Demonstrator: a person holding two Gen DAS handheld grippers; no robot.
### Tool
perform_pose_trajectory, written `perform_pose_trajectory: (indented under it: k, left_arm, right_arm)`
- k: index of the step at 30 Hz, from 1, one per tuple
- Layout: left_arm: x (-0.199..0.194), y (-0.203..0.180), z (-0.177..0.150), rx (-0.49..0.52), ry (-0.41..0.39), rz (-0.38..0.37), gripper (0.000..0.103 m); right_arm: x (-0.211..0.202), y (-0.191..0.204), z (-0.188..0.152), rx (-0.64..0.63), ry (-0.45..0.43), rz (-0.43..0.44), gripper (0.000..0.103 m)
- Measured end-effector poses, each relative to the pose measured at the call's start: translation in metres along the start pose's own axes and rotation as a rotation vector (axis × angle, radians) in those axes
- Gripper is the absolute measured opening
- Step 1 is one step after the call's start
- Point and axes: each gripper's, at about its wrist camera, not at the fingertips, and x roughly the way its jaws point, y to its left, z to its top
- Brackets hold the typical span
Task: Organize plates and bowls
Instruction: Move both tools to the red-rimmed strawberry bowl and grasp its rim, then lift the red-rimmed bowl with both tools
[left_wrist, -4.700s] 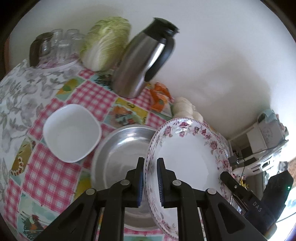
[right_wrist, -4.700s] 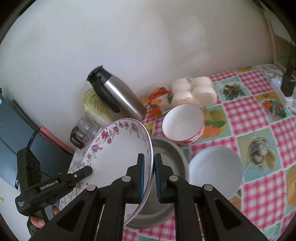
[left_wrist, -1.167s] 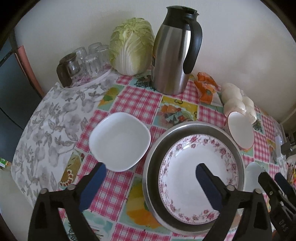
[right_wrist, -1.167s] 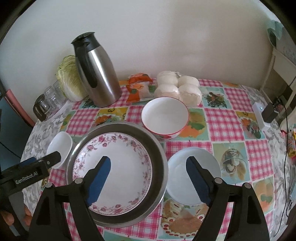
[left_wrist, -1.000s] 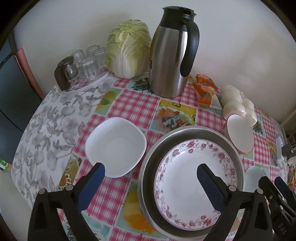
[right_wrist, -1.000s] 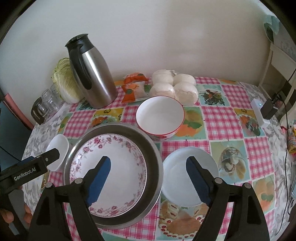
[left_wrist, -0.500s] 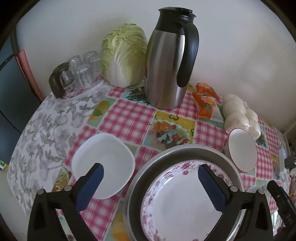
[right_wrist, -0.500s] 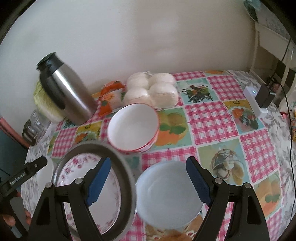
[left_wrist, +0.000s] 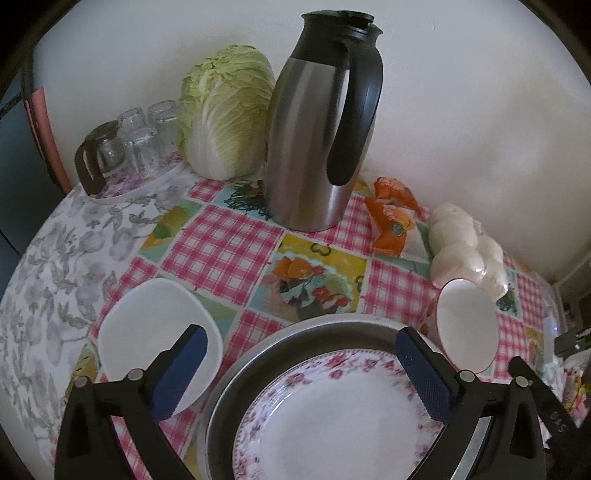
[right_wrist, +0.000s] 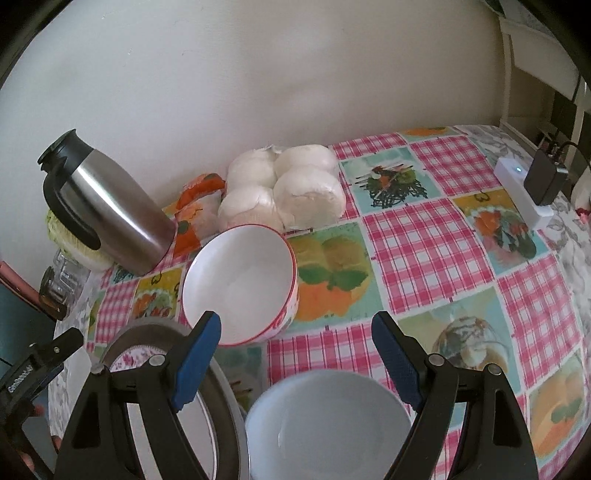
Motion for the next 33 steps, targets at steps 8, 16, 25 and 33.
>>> perform_pose_trajectory:
  k: [8,16,25,33]
  left_arm:
    - [0.001,-0.031,0.018,0.117,0.010,0.011,0.103]
    - [0.036,-0.072,0.033,0.155,0.147,-0.058,0.087]
    - [0.088,-0.117,0.024,0.226,0.273,-0.038,0.059]
    - [0.118,-0.142,0.016,0.282,0.341,-0.038,0.030]
  right_arm:
    - [0.016,0.004,0.007,-0.008,0.001,0.010,0.084]
    - [0.038,0.005,0.007,0.000,0.019,0.012,0.081]
    - [0.064,-0.006,0.002,0.042,0.077,0.023,0.038]
    - [0.077,0.000,-0.001,0.051,0.112,0.079,0.035]
